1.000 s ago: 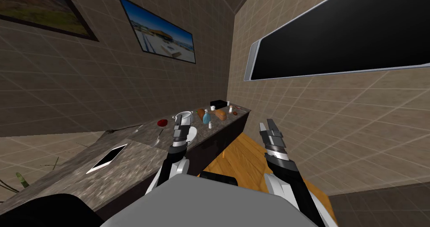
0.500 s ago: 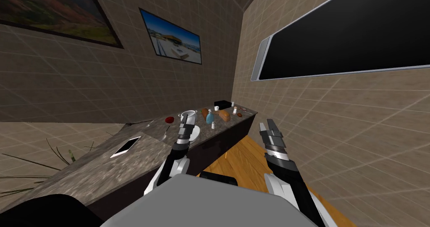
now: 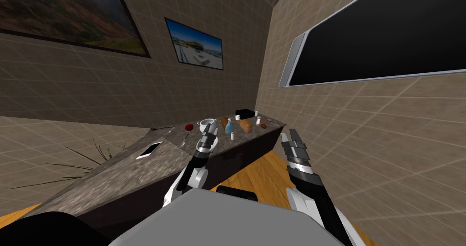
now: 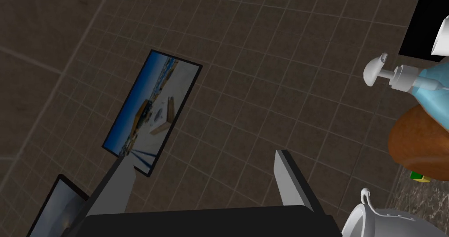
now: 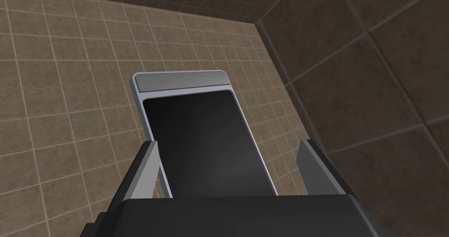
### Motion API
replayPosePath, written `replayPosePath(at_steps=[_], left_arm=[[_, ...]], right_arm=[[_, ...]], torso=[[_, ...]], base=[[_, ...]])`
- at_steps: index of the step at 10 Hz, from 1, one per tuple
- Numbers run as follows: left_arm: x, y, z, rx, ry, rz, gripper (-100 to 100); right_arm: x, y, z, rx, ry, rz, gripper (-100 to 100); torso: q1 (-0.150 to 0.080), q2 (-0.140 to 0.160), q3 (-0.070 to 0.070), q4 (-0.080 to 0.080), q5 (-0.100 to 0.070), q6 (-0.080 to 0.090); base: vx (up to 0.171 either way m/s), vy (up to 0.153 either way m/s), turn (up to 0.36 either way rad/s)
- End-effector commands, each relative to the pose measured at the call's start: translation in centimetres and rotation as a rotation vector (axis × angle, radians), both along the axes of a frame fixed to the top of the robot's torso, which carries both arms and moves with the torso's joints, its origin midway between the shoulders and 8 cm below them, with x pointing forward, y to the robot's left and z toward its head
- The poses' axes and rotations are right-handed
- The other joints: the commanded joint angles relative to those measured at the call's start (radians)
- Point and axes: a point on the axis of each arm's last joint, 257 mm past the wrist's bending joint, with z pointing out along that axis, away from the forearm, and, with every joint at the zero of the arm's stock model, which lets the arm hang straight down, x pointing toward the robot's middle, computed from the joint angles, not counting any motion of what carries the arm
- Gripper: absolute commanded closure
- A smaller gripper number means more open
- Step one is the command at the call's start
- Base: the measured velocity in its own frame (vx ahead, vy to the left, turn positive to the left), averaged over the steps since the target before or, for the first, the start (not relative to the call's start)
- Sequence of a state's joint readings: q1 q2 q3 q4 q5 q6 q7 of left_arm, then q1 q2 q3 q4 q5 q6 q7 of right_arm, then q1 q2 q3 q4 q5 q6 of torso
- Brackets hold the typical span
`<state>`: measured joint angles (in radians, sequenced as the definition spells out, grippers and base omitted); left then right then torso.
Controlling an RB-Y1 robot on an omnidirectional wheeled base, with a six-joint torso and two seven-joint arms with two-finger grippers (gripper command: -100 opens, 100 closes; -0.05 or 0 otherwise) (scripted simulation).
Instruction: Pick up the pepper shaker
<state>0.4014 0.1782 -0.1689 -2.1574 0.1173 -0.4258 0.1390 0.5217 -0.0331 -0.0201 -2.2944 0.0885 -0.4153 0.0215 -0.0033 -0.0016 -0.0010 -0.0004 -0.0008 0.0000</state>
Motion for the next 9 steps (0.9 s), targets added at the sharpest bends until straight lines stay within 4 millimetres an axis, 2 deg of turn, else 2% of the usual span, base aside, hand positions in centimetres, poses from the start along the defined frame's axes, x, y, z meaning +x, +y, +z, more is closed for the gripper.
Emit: replayPosePath(at_steps=[1,9], left_arm=[[1.2,-0.8,-1.1,-0.040,0.056,-0.063,-100],[5.4,-3.4,-5.7,-0.162,0.282,-0.217,-100]], right_arm=[[0.0,0.0,0.0,0.000,0.000,0.000,0],[0.0,0.0,0.0,0.000,0.000,0.000,0]], torso=[[0.000,0.000,0.000,0.000,0.000,0.000],[0.001,0.000,0.000,0.000,0.000,0.000]], base=[[0.012,-0.062,0.262],[0.013,-0.048,0.110]])
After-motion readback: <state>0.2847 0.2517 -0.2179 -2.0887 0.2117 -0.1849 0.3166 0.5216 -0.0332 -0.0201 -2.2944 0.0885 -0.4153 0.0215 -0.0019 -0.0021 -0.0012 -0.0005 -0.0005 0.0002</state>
